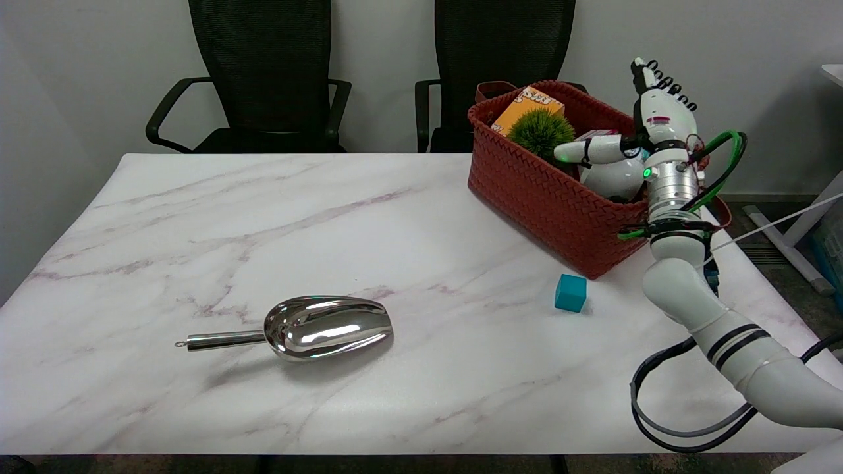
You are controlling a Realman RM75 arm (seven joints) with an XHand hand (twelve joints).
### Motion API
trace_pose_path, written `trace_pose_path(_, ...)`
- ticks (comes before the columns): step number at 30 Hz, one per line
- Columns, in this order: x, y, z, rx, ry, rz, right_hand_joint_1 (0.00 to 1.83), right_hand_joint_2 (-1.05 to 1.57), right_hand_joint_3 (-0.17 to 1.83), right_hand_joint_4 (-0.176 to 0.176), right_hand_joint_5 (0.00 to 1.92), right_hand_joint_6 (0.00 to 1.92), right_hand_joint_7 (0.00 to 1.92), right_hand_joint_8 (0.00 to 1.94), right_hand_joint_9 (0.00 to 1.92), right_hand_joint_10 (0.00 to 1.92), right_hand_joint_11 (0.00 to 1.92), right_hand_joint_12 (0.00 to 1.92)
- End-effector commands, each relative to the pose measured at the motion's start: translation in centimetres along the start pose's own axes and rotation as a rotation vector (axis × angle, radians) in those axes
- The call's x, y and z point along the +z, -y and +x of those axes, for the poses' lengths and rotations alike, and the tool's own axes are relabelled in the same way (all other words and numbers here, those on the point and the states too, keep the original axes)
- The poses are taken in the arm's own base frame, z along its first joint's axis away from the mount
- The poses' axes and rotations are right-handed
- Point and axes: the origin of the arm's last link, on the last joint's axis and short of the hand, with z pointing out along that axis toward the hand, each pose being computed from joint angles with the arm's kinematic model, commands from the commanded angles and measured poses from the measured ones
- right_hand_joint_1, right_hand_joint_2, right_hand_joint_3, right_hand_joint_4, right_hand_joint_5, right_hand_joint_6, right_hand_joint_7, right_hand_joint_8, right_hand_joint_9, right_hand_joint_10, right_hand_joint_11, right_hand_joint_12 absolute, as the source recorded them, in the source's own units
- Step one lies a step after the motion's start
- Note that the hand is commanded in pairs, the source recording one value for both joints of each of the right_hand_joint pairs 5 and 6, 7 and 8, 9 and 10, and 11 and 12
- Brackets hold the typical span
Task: Place the potted plant into the brown storage basket.
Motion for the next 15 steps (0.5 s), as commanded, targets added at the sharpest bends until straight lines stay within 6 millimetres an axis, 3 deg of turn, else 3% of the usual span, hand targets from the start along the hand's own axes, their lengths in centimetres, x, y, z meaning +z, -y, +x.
trace_pose_path(1, -1.6, 1.6, 3.8, 0.194, -0.146, -0.001, 0.74, 0.36, -0.01, 0.000, 0.08, 0.08, 0.24, 0.24, 0.23, 0.23, 0.24, 0.24)
trace_pose_path(6, -4.3, 2.0, 5.6, 0.447, -0.234, 0.030, 0.63, 0.50, 0.19, 0.000, 0.07, 0.07, 0.22, 0.22, 0.22, 0.22, 0.21, 0.21)
trace_pose_path(11, -7.2, 3.6, 7.3, 0.587, -0.322, 0.112, 0.60, 0.56, 0.20, 0.000, 0.07, 0.07, 0.22, 0.22, 0.25, 0.25, 0.22, 0.22)
trace_pose_path(15, -9.6, 5.5, 7.5, 0.636, -0.366, 0.168, 0.56, 0.64, 0.21, 0.000, 0.04, 0.04, 0.22, 0.22, 0.25, 0.25, 0.23, 0.23)
